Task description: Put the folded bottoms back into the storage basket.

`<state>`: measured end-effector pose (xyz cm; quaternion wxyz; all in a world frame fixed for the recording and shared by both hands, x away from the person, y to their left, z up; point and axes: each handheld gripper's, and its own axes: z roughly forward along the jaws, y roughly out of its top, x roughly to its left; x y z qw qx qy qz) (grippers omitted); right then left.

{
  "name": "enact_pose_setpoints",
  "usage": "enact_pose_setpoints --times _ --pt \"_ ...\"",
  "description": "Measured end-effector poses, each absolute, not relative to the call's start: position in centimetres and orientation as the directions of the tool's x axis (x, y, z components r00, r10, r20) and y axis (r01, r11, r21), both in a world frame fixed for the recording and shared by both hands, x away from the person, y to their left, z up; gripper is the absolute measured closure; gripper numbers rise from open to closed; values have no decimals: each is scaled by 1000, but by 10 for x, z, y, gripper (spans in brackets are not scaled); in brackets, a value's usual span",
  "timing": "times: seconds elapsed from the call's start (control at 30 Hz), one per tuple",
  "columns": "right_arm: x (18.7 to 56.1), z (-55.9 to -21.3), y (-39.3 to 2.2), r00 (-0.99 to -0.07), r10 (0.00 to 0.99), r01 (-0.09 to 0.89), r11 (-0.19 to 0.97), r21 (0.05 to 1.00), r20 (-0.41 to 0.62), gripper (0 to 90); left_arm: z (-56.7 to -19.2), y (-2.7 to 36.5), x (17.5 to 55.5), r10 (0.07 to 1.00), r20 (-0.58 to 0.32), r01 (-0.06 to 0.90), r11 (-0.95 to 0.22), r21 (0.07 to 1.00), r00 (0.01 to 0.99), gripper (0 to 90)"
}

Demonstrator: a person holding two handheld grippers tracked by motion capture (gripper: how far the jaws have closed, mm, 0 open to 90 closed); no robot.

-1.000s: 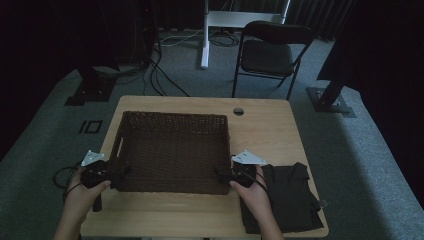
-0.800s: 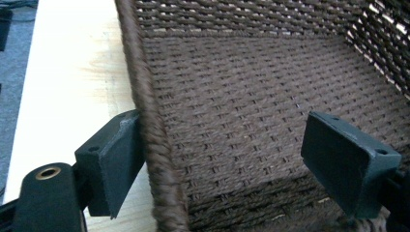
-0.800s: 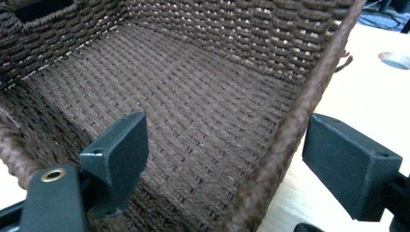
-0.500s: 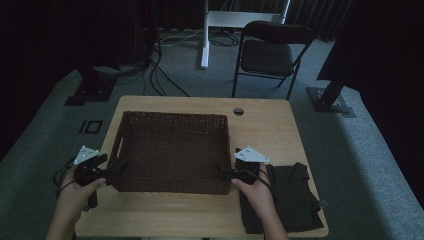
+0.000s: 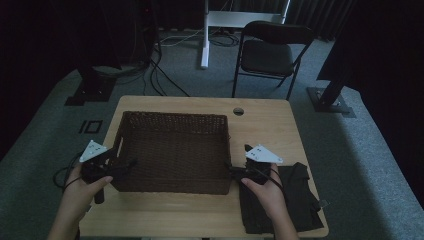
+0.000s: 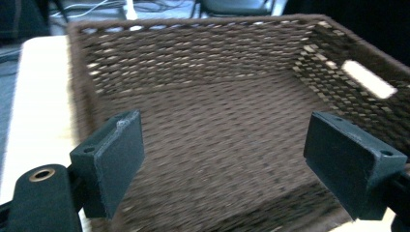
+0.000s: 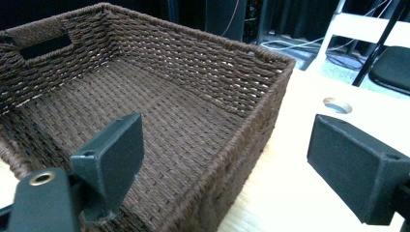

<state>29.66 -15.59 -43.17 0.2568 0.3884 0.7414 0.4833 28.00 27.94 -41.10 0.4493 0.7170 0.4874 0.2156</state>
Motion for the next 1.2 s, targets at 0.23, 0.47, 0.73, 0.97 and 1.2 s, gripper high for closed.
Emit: enact_pose_setpoints --times 0.23,0.47,0.73,0.97,1.2 --pt "291 -427 -169 -553 833 315 211 925 -2 125 -405 254 281 860 -123 482 -155 862 496 148" --pt "288 -429 -188 -519 854 317 211 925 -17 125 -403 226 283 831 -107 460 -191 867 546 148" --pt "282 -433 -209 -494 869 326 195 925 -9 124 -405 201 285 807 -96 446 -218 868 583 147" --pt "275 -437 -226 -460 888 332 183 925 -11 124 -404 176 285 779 -91 421 -233 877 621 147" --pt "267 -441 -241 -443 896 339 189 922 -21 124 -406 149 284 735 -70 389 -274 880 675 148"
